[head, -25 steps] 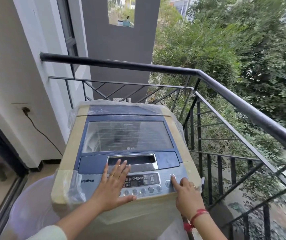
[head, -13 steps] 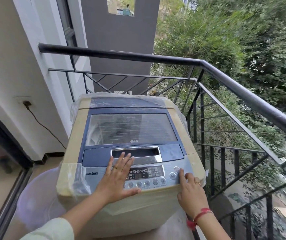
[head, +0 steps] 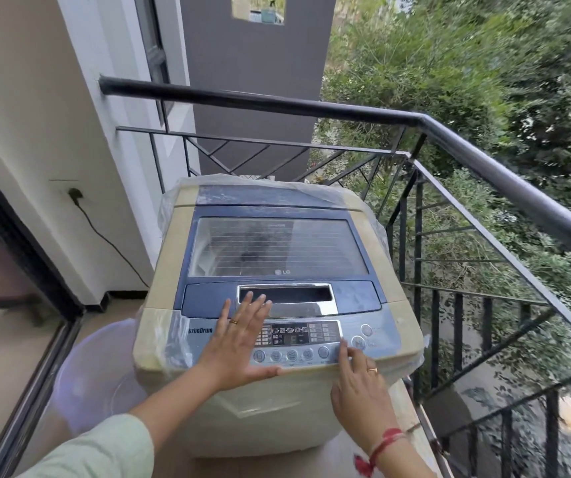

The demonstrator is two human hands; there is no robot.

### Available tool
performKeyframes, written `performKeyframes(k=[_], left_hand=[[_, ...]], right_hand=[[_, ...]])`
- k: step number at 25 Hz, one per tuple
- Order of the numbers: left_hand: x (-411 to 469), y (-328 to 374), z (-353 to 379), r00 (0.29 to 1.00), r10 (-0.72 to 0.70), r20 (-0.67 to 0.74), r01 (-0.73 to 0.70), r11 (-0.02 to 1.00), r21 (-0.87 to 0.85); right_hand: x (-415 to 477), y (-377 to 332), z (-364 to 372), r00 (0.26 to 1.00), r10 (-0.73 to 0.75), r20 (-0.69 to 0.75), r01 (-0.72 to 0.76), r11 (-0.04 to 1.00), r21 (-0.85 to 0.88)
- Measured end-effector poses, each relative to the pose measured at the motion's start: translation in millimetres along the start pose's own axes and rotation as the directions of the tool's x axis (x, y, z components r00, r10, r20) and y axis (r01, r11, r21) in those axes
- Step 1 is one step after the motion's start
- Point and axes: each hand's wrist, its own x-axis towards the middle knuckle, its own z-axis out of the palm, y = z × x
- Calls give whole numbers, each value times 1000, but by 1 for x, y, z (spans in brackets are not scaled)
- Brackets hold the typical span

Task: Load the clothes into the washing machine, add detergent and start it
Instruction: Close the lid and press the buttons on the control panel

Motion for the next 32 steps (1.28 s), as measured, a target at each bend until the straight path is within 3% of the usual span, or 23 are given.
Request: performKeyframes(k=[6, 12, 25, 32], left_hand=[[-20, -25, -12, 993, -109, 55, 104, 991, 86], [-30, -32, -12, 988, -139, 69, 132, 986, 98], [-28, -32, -8, 991, -129, 48, 122, 985, 126], [-20, -14, -5, 988, -152, 37, 150, 987, 54]], right_hand=[[0, -49, 8, 971, -227, -77, 231, 971, 55], [8, -73, 17, 927, -362, -98, 365, 931, 17], [0, -93, 21, 943, -323, -80, 318, 946, -69], [-2, -79, 13, 982, -181, -53, 185, 980, 70]])
